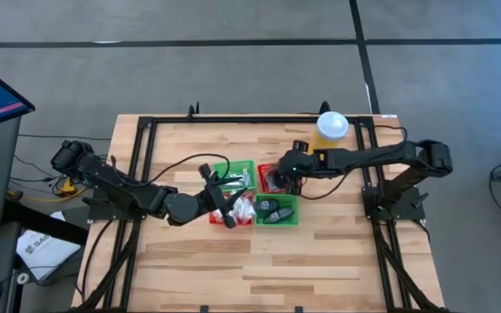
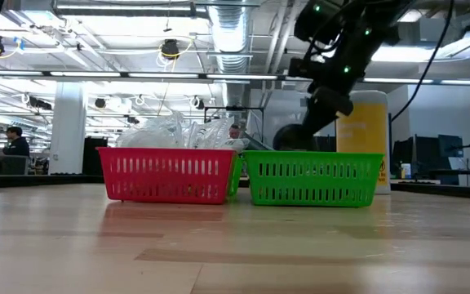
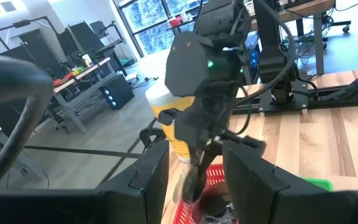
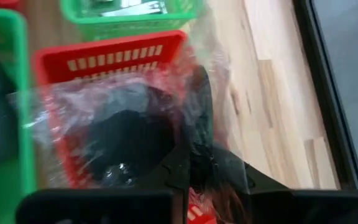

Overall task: Pick & Place Travel size toiletries
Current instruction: Put the black hairbrush into the right red basket

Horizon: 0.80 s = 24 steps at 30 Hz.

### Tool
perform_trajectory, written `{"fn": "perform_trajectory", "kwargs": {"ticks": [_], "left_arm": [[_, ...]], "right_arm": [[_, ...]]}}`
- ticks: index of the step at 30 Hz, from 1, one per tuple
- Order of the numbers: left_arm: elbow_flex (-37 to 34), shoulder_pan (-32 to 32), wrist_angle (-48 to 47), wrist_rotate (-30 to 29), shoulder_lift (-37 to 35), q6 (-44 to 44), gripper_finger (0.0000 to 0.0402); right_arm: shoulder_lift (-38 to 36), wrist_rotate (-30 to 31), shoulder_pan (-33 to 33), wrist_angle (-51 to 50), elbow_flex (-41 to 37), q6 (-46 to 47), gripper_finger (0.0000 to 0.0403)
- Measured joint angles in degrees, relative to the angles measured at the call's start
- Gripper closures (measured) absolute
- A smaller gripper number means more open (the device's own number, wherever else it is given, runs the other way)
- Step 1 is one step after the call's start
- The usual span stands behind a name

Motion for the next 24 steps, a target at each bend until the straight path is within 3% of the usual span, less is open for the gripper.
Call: {"fn": "perform_trajectory", "kwargs": {"ticks": [11,20,24], "left_arm": [[0.0,0.0,0.1,0.1,0.0,0.0,0.0262],[0.0,0.0,0.1,0.1,0.0,0.0,0.0262],[0.0,0.0,0.1,0.1,0.0,0.0,0.0262]], "right_arm": [[0.4,0.0,-0.5,2.3,0.0,0.1,0.0300],[-0.2,0.0,1.9,3.1,0.0,0.6,0.0162],[-1.1,0.0,3.4,3.1,0.3,0.3,0.0121]]}}
